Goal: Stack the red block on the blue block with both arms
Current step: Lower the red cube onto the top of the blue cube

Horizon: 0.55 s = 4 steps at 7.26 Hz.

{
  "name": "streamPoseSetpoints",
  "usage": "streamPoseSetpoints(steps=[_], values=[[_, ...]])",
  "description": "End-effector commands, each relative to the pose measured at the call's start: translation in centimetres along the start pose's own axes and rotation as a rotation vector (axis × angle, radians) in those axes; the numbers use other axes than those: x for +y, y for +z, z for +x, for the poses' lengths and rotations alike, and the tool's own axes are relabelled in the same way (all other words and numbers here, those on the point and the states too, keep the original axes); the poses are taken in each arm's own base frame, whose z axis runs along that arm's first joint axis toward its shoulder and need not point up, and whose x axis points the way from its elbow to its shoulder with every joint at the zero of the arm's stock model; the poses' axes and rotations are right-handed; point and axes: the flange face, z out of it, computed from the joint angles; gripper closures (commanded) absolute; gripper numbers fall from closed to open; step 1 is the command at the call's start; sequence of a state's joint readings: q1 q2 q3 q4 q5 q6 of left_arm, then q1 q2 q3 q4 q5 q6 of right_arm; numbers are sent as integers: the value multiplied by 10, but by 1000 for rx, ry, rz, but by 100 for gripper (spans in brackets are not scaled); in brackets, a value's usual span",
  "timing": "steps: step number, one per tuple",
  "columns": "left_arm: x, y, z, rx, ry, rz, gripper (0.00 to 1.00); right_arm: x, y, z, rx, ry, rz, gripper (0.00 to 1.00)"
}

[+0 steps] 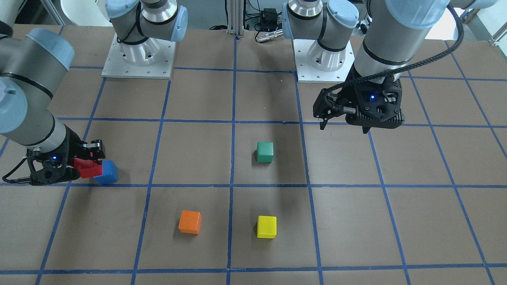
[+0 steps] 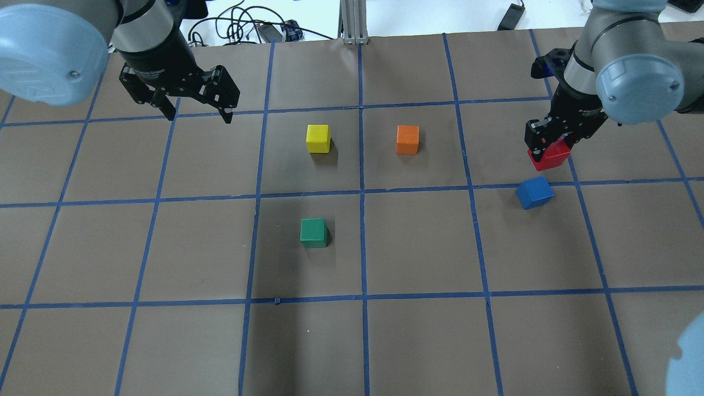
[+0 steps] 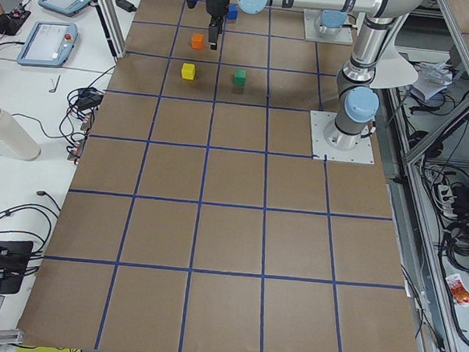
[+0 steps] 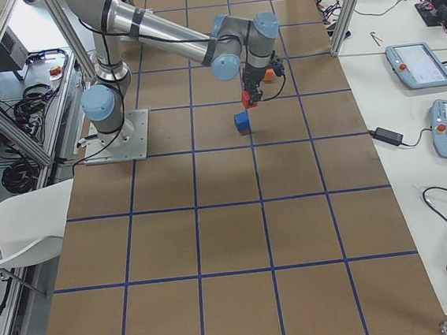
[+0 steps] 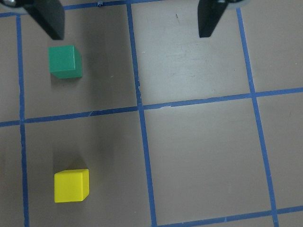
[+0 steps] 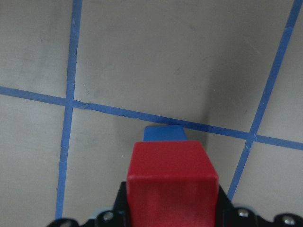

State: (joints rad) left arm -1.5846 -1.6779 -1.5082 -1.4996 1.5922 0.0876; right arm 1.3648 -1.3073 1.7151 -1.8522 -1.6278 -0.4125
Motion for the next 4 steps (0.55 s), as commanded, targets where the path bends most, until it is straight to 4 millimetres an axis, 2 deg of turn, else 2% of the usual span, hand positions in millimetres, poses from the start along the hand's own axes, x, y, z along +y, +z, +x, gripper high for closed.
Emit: streamPoseSetpoints(steps=[1,2,4], values=[[1,1,6,-3,11,1,0,7,21,4,-4,3,5,100],[-1,1,15,-6,24,15,0,12,35,11,-2,18,13,100],[0,4,16,-4,18,24,0,16,48,14,12,31,46,100]])
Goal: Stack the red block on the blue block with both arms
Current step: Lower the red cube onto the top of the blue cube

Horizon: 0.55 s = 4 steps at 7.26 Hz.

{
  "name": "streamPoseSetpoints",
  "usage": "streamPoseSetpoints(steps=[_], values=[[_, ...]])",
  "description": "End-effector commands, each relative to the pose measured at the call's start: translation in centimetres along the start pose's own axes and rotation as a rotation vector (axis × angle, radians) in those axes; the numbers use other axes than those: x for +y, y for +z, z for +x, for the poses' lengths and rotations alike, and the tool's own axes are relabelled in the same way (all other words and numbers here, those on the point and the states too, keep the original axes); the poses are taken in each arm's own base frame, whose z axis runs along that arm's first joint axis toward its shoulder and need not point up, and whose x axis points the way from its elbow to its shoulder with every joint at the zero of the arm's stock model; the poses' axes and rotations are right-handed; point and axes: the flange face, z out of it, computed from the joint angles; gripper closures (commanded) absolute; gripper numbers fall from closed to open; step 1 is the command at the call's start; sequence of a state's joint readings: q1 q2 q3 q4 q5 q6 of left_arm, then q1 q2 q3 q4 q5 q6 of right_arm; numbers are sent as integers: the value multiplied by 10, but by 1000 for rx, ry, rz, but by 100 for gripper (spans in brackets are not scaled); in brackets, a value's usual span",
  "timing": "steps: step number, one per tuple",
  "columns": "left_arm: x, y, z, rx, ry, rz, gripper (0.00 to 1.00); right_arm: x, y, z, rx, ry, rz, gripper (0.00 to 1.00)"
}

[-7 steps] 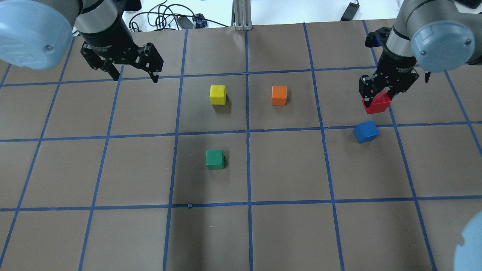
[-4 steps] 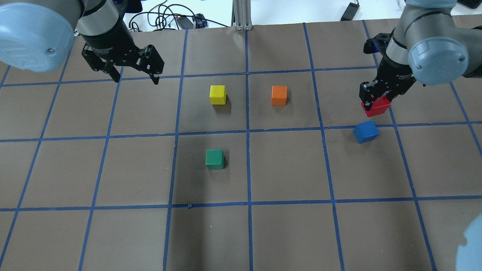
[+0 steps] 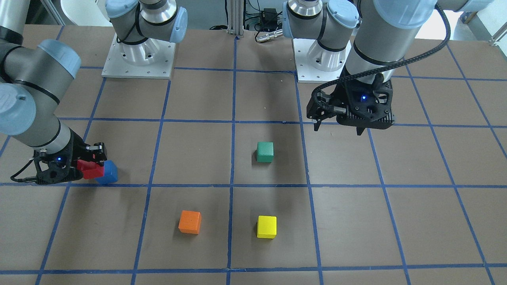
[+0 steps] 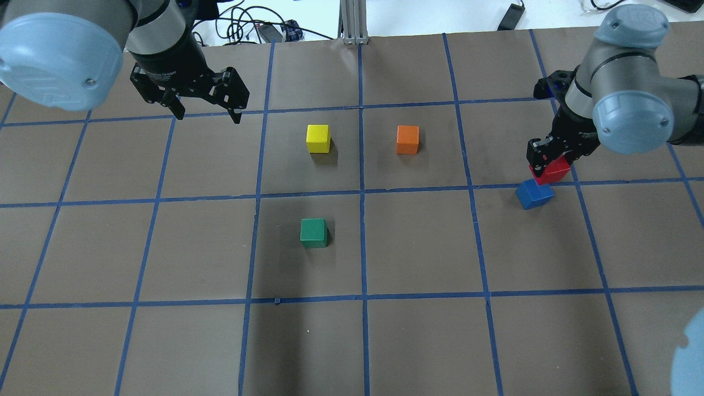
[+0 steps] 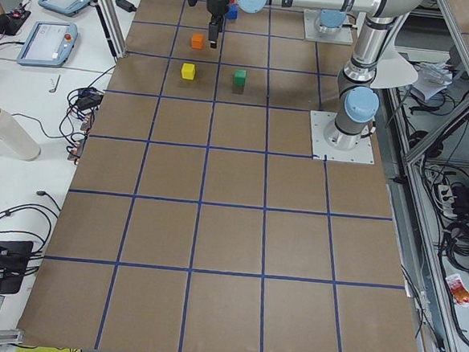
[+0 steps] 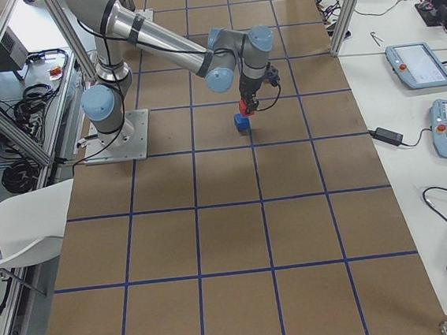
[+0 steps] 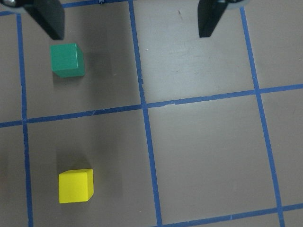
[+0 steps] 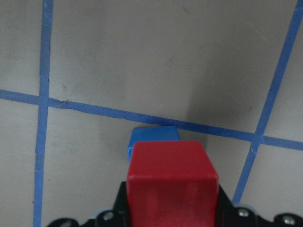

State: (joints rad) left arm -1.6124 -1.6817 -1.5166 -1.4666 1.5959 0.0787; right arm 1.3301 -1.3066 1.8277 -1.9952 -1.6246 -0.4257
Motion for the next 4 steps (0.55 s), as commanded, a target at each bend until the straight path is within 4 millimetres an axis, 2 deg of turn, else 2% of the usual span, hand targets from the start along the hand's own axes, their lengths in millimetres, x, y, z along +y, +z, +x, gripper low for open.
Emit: streamPoseSetpoints(steps=[1,3,4], values=[[-4,4,3,2,-16,20,0,3,9,2,8,8,18,100],[-1,-4,3,1,-11,39,0,4,13,1,0,8,12,100],[-2,-1,3,2,-20,34,0,4,13,0,-4,9,15,100]])
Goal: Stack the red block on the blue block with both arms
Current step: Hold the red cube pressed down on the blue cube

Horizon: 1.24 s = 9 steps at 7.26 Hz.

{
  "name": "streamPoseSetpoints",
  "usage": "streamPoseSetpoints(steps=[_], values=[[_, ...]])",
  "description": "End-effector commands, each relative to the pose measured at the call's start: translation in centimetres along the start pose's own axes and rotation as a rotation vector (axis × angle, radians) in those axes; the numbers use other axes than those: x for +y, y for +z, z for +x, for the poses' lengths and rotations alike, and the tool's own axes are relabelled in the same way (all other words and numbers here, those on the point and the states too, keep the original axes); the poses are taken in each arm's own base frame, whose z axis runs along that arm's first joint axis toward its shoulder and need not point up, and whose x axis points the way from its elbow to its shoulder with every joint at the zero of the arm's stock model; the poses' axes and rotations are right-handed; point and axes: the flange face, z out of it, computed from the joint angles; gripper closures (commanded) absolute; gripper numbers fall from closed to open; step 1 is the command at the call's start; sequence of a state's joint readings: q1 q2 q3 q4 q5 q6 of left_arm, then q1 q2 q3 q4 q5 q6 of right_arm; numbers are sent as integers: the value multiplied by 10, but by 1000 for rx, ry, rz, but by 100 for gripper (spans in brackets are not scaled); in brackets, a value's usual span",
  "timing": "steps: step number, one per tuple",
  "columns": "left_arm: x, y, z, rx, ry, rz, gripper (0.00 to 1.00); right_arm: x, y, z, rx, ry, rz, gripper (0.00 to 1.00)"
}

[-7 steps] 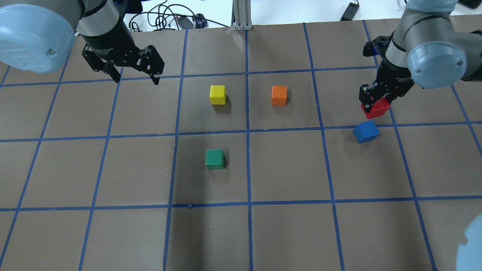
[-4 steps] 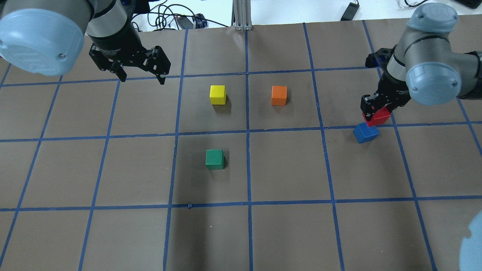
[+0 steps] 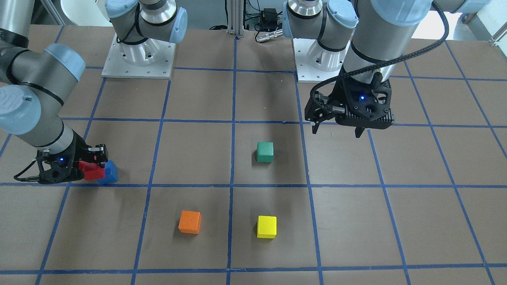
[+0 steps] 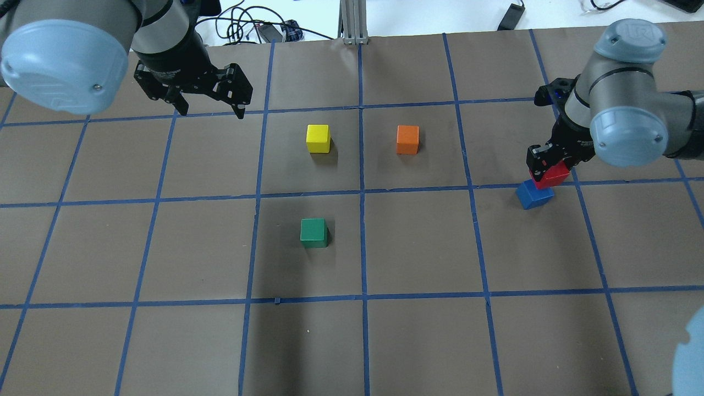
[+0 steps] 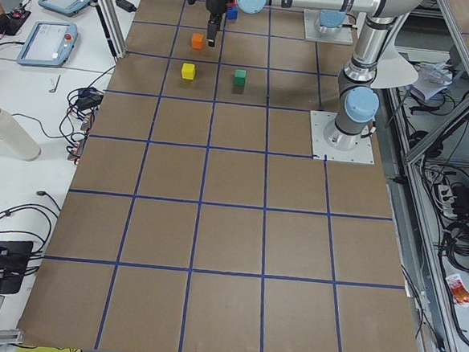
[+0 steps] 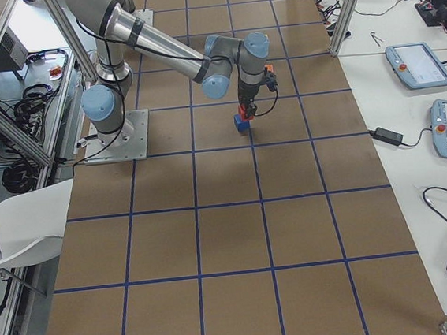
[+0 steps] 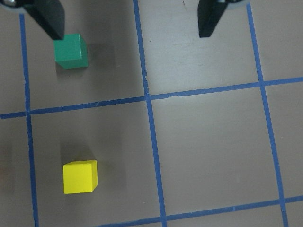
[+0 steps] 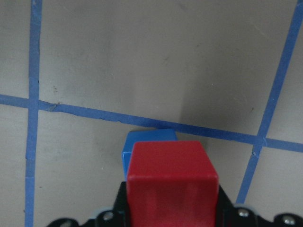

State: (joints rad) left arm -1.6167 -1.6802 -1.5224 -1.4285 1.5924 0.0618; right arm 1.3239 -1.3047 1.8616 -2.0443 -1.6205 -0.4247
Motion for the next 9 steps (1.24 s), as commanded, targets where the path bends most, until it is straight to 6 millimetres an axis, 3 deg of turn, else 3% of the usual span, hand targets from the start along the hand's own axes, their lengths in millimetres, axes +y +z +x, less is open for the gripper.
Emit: streamPoseSetpoints(steps=[1,6,8,9], values=[[-2,-3,-1,-5,2,7,0,3,6,-2,-12,10,-9,100],[-2,-4,-2,-7,-5,9,0,3,6,-2,-9,4,-11,100],[-2,-2,-2,-8,-4,6,0,3,6,-2,-12,5,-9,94],[-2,-3,-2,-8,-4,7,0,3,7,-2,-12,4,-11,84]])
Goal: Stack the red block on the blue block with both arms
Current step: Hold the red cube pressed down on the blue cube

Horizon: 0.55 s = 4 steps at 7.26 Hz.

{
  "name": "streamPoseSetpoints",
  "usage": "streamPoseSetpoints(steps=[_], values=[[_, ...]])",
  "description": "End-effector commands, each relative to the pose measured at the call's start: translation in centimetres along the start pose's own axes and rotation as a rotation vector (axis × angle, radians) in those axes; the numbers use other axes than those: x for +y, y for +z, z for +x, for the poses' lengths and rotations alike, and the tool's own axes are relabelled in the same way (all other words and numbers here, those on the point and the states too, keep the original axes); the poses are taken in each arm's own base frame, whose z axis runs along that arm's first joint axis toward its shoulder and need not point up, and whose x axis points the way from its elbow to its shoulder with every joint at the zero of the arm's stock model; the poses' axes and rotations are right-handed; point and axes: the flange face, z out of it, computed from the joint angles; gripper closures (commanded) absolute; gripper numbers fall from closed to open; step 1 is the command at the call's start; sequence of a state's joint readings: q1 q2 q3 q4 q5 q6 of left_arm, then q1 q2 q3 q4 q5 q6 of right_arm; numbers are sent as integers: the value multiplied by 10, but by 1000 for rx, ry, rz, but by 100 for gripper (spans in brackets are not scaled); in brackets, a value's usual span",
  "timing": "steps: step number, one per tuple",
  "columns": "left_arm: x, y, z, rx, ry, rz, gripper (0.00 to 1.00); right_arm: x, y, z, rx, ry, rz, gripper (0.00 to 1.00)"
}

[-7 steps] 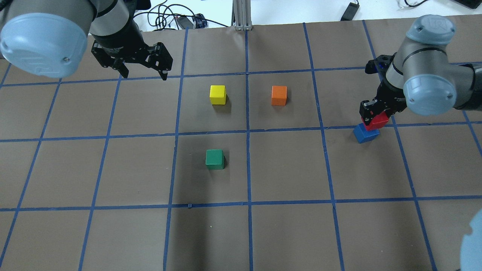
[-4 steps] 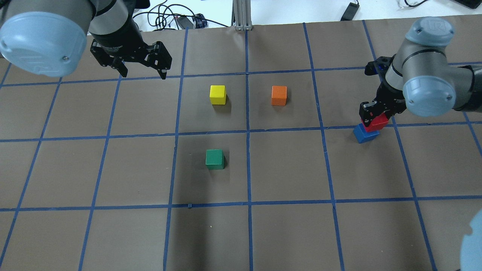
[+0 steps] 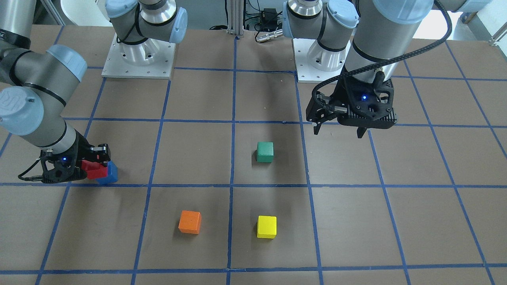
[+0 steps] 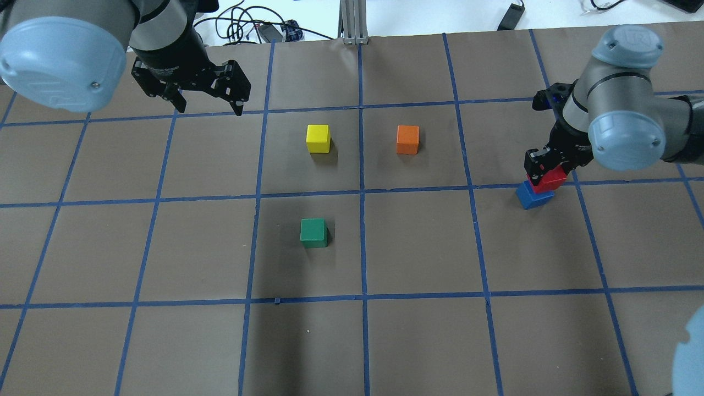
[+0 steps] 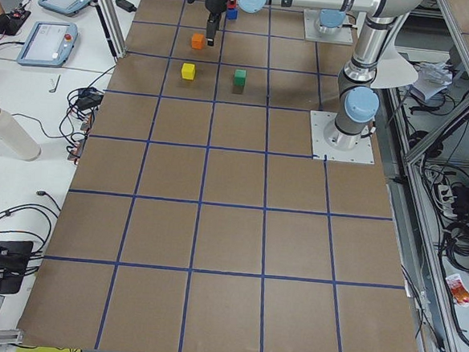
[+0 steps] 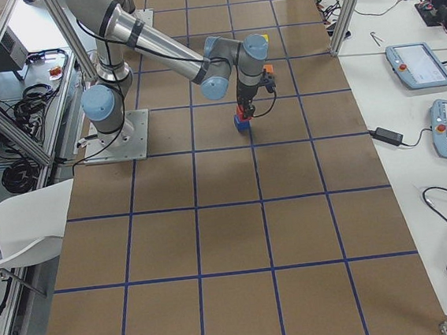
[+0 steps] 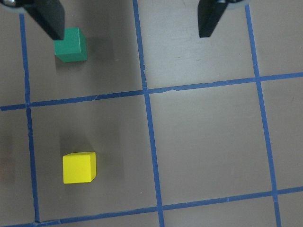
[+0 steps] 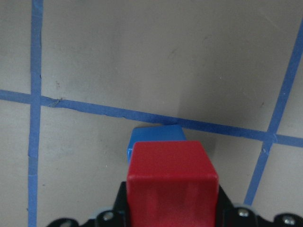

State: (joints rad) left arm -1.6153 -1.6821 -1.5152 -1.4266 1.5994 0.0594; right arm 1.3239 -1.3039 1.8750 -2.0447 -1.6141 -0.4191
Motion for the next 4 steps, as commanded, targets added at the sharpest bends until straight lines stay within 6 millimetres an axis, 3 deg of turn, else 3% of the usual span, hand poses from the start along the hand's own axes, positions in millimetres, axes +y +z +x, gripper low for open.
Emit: streamPoseSetpoints(steps=[1,4], values=[[1,1,0,0,1,-3,0,0,1,0,-1,-3,-2,68],[0,0,0,4,-4,1,0,0,1,0,-1,-4,-2,42]])
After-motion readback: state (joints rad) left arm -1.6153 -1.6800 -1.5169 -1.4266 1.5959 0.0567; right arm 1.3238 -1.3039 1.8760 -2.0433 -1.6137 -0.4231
